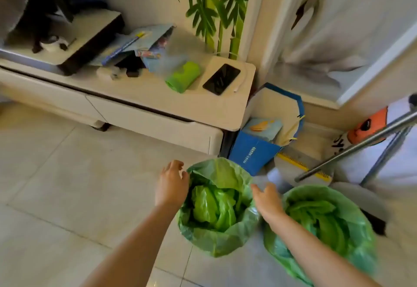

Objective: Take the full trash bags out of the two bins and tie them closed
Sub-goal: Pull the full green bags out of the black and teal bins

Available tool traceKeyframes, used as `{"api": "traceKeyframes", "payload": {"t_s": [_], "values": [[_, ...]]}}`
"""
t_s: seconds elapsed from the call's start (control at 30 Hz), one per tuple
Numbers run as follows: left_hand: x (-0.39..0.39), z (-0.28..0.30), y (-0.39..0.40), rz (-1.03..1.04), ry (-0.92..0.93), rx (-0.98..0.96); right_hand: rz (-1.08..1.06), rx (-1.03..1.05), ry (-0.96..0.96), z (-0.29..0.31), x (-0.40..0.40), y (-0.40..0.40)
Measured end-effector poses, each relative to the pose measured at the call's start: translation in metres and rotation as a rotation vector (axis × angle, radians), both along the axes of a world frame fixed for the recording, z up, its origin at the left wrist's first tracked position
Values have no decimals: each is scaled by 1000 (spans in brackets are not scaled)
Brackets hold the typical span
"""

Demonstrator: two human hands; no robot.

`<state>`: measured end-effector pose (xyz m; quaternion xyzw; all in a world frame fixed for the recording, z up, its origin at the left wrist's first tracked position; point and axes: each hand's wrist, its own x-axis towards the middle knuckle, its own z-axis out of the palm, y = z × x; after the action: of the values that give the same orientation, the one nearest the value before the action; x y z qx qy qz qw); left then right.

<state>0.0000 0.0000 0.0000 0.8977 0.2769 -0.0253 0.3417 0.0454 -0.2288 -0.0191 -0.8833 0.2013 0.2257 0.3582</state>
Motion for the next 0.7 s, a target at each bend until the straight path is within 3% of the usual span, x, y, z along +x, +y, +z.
{"api": "traceKeyframes", "payload": {"t_s": [0.13,0.23,0.37,0.53,0.7], "values": [[-1,-51,7,-12,-58,-39,-167,71,51,-44,13,7],[-3,-82,8,18,-36,-173,-209,35,-57,-73,18,7],[10,-110,19,158,142,-512,-236,75,-79,-86,27,5],[19,-124,32,163,362,-766,-253,118,-3,-86,40,1],[14,-132,33,215,366,-757,-263,202,121,-96,36,-11]]}}
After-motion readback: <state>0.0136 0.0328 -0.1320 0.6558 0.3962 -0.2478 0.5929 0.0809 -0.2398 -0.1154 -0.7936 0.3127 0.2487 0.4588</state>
